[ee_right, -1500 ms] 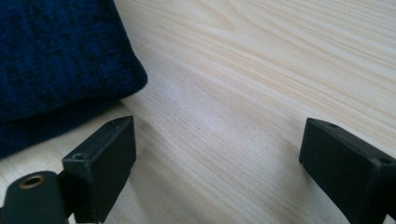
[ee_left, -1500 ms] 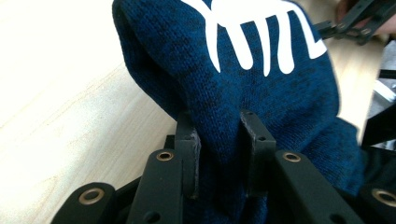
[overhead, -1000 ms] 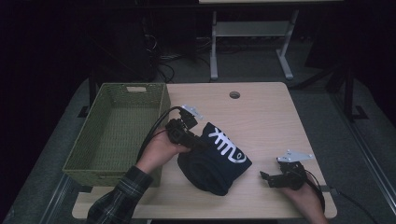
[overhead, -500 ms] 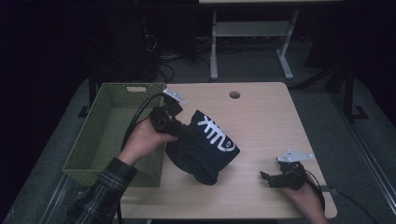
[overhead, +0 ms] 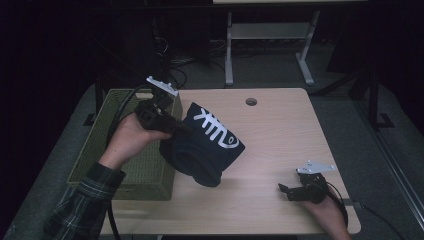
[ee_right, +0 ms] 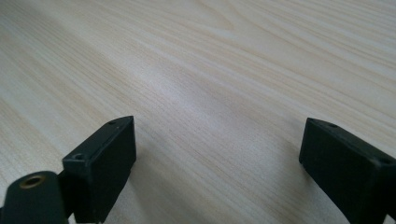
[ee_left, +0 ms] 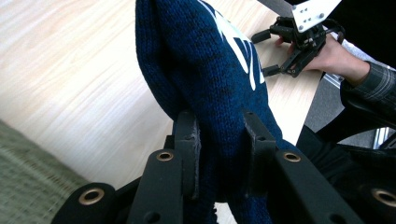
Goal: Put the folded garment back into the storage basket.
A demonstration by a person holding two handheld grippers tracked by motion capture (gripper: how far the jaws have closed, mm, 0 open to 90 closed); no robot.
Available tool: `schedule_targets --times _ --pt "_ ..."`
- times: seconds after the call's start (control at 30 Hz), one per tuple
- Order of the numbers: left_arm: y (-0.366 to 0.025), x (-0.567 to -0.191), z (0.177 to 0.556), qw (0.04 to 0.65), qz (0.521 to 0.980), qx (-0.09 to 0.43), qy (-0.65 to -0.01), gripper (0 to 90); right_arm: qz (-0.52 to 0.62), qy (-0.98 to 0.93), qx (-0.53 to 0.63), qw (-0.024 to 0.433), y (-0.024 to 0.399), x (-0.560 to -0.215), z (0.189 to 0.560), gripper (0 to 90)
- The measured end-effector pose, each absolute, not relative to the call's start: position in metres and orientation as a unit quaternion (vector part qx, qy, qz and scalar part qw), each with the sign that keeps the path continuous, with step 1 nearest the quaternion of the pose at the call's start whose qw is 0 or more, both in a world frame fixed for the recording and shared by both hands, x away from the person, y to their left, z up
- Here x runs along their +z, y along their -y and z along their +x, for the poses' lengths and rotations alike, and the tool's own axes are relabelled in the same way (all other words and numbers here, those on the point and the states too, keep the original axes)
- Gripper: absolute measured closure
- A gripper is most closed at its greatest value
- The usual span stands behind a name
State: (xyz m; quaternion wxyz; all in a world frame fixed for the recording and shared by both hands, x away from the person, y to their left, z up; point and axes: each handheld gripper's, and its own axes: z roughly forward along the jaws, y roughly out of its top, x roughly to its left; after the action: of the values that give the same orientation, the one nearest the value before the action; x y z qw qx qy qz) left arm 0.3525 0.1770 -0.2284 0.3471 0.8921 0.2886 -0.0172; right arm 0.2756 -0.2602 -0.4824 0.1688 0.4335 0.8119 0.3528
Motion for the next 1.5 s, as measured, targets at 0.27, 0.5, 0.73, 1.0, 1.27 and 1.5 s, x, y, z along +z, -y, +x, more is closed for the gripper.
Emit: schedule_targets --times 0.27,0.5,0.73,1.0,1.27,1.5 --pt "-0.204 -0.207 0.349 0.362 0.881 -0.004 -0.305 72.3 0.433 -0.812 0.353 0.169 0.260 -0.482 0.276 10.6" --pt "-0.236 -0.191 0.343 0.373 0.866 0.016 -0.331 72.4 0.434 -0.812 0.353 0.170 0.260 -0.482 0.276 10.5" --pt "-0.259 -0.187 0.338 0.375 0.858 0.025 -0.351 72.4 0.434 -0.812 0.353 0.170 0.260 -0.482 0.276 10.5" --pt "-0.296 -0.176 0.328 0.385 0.839 0.046 -0.381 72.5 0.434 -0.811 0.353 0.170 0.260 -0.482 0.276 10.6" --pt "-0.322 -0.182 0.320 0.385 0.825 0.055 -0.410 72.5 0.434 -0.811 0.352 0.171 0.261 -0.482 0.276 10.6" --pt "-0.336 -0.198 0.318 0.382 0.816 0.055 -0.430 72.5 0.435 -0.811 0.352 0.171 0.261 -0.483 0.276 10.6"
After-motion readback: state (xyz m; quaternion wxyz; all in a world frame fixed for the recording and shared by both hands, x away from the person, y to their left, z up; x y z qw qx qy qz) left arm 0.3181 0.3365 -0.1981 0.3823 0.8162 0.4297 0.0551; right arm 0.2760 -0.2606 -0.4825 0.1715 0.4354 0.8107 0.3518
